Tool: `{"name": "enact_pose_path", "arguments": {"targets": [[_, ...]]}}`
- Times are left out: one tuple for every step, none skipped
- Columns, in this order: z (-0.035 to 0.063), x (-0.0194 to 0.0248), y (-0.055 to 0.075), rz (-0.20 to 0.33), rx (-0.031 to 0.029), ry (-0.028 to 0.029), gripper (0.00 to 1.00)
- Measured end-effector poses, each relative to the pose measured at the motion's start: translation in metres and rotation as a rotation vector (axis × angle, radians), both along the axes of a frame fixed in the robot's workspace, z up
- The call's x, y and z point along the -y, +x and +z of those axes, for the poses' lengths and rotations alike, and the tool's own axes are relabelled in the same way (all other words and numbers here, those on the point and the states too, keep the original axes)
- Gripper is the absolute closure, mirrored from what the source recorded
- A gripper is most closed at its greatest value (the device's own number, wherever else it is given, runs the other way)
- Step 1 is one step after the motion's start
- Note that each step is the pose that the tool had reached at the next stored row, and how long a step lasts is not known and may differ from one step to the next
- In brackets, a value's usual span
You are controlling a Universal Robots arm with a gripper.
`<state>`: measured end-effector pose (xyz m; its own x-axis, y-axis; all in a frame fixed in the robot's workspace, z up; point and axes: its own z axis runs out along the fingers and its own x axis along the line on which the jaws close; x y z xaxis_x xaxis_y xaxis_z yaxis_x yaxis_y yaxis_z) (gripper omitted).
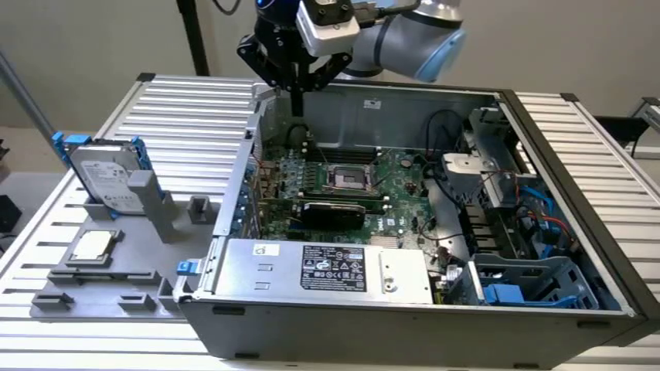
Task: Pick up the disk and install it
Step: 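Reach for the disk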
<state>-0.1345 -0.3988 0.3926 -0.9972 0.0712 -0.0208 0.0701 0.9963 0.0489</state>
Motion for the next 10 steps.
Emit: {"name": "enact_pose_path", "arguments": {"targets": [[0.0000, 0.0000, -0.005, 0.000, 0.0001, 0.0001, 0.89], [0.0000, 0.0000, -0.009, 0.000, 0.0001, 0.0002, 0.89], [0.0000, 0.0000, -0.014, 0.000, 0.0001, 0.0003, 0.89], [-0.0001, 0.0000, -0.018, 0.000, 0.0002, 0.0003, 0.89], [0.0000, -0.0001, -0.023, 0.000, 0.0001, 0.0002, 0.89], [0.0000, -0.0002, -0.027, 0.000, 0.0000, 0.0002, 0.89], [0.0000, -0.0004, -0.032, 0.000, 0.0001, 0.0002, 0.89], [-0.0001, -0.0008, -0.037, 0.000, 0.0001, 0.0002, 0.89], [-0.0002, -0.0013, -0.041, 0.000, 0.0001, 0.0002, 0.89], [-0.0003, -0.0019, -0.045, 0.000, 0.0002, 0.0002, 0.89]]}}
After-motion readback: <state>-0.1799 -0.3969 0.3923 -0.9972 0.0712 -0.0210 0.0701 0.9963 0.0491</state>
